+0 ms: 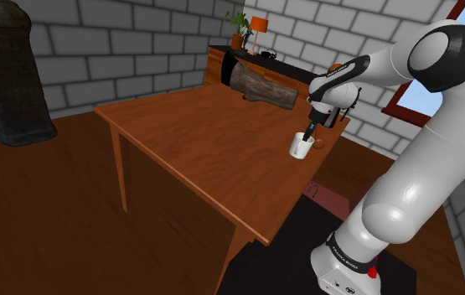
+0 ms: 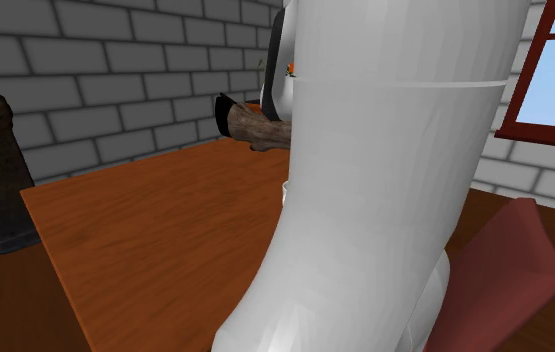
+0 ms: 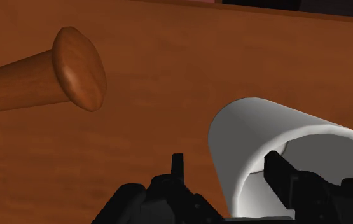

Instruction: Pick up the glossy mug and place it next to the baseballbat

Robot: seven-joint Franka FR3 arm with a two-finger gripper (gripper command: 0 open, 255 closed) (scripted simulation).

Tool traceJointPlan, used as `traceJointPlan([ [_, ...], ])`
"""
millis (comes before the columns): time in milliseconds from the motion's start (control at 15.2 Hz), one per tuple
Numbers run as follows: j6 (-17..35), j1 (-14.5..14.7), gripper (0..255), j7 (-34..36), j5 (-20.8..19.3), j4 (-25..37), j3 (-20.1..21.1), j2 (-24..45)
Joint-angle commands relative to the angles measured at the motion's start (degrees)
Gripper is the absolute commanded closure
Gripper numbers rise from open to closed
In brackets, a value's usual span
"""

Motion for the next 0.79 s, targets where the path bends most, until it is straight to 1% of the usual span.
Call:
traceJointPlan([
  [0, 0.00, 0.00, 255, 0.00, 0.00, 0.00, 0.00, 0.00],
  [528, 0.01, 0.00, 255, -0.01, 0.01, 0.00, 0.00, 0.01],
  [726, -2.23, 0.03, 255, 1.40, -1.79, 0.93, 0.09, -1.88],
])
